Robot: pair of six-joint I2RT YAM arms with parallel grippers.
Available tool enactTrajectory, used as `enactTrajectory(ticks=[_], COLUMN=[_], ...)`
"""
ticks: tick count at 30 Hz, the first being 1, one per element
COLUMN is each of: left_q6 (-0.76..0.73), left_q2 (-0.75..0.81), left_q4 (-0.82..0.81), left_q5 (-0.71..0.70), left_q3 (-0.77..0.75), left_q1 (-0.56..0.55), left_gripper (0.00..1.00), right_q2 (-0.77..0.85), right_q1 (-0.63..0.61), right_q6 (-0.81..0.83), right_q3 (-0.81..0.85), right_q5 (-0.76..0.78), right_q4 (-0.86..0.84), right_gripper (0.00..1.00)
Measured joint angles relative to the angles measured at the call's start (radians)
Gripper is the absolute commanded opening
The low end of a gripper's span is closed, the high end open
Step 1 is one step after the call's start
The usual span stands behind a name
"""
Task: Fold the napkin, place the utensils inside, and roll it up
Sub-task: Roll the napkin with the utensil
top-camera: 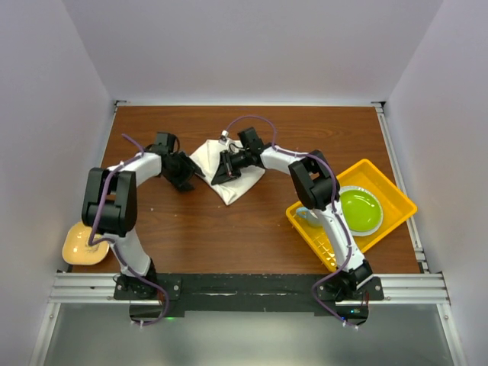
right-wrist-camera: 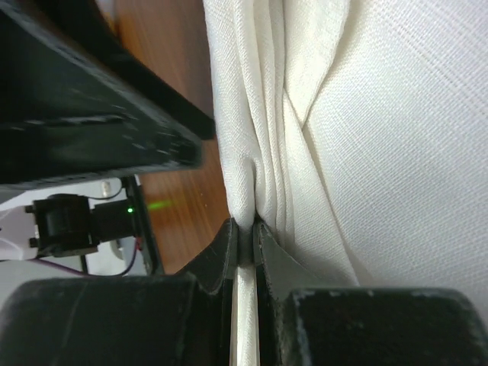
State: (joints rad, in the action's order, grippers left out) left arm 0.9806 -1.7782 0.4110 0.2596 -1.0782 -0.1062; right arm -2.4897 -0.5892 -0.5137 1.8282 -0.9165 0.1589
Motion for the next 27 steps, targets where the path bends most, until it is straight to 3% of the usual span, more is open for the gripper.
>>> enactTrajectory(ticks=[6,9,12,15,18,21,27], left_q6=[0.084,0.120,0.140,0.156,0.163,0.164,0.165], left_q2=[-0.092,-0.125,-0.152,-0.171,-0.172,-0.172,-0.163], left_q4=[0.016,0.028,0.069,0.098,0.099,0.100,0.103], left_q5=[0.006,0.000,-0.014,-0.026,-0.029,-0.028,-0.028], left_q3=[-0.091,-0.117,-0.154,-0.174,-0.174,-0.173,-0.162], left_q1=[-0.058,-0.072,-0.074,-0.074,-0.077,-0.078,-0.089], left_gripper=[0.60,0.52,0.37,0.12,0.00,0.00,0.00], right_q2=[-0.013,-0.013,-0.013,-0.013,-0.013,-0.013,0.006], right_q1=[0.006,0.006,0.006,0.006,0.006,0.004,-0.007], right_q6=[-0.043,-0.044,-0.040,-0.027,0.000,0.050,0.167], right_q3=[0.000,0.000,0.000,0.003,0.020,0.051,0.099], right_q5=[-0.037,-0.037,-0.036,-0.035,-0.025,-0.003,0.075], right_q4=[-0.023,-0.024,-0.020,-0.010,0.026,0.090,0.236], right_gripper=[0.00,0.00,0.00,0.00,0.00,0.03,0.25])
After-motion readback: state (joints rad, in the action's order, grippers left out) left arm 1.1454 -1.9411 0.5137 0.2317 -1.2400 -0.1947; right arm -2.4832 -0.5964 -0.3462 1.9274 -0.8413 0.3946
